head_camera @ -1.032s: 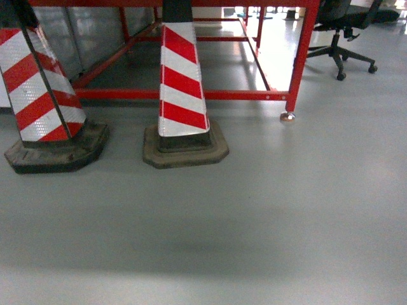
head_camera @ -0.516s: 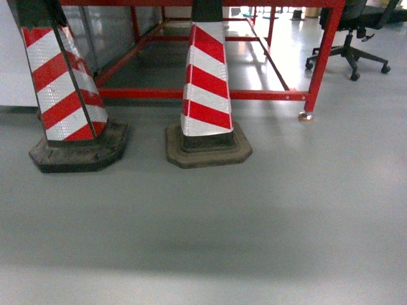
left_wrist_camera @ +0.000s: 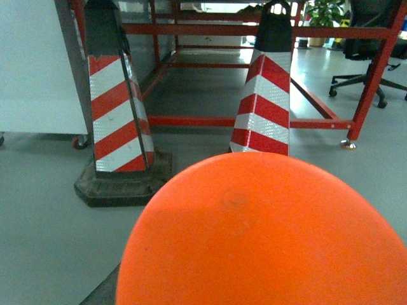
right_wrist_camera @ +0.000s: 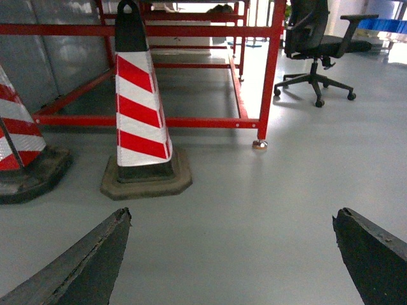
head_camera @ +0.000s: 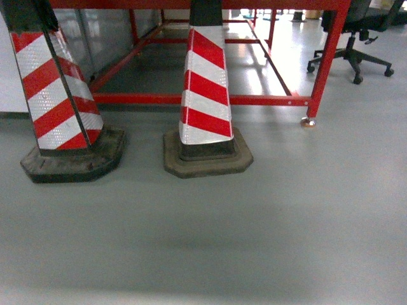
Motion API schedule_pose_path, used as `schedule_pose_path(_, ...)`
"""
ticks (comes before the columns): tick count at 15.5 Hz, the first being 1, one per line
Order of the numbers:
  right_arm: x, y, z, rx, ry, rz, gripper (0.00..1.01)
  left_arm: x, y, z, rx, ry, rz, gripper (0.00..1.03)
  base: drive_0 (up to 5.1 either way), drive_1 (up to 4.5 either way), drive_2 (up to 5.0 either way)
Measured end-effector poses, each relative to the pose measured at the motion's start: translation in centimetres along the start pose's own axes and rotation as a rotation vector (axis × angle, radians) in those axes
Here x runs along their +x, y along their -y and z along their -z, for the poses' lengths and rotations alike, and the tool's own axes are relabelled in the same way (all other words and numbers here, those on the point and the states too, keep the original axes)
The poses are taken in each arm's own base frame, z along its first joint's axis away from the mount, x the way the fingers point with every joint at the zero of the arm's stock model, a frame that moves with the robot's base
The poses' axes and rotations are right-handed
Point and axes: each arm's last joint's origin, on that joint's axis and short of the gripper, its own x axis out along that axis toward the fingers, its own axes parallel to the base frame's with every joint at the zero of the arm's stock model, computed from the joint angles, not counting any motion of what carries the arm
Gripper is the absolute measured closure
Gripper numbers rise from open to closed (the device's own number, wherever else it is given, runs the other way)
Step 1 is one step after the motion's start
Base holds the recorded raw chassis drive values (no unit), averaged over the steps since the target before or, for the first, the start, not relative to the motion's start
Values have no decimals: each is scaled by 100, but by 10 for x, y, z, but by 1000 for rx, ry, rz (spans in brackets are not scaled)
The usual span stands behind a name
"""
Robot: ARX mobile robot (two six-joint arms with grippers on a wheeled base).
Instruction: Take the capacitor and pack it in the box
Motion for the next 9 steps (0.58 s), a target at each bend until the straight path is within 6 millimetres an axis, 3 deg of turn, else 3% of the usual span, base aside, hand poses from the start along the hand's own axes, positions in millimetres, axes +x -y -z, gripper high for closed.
schedule_pose_path(9, 0, 0, 0, 0, -2, 0, 3, 0, 0, 0, 0, 1, 0, 60, -5, 397, -406)
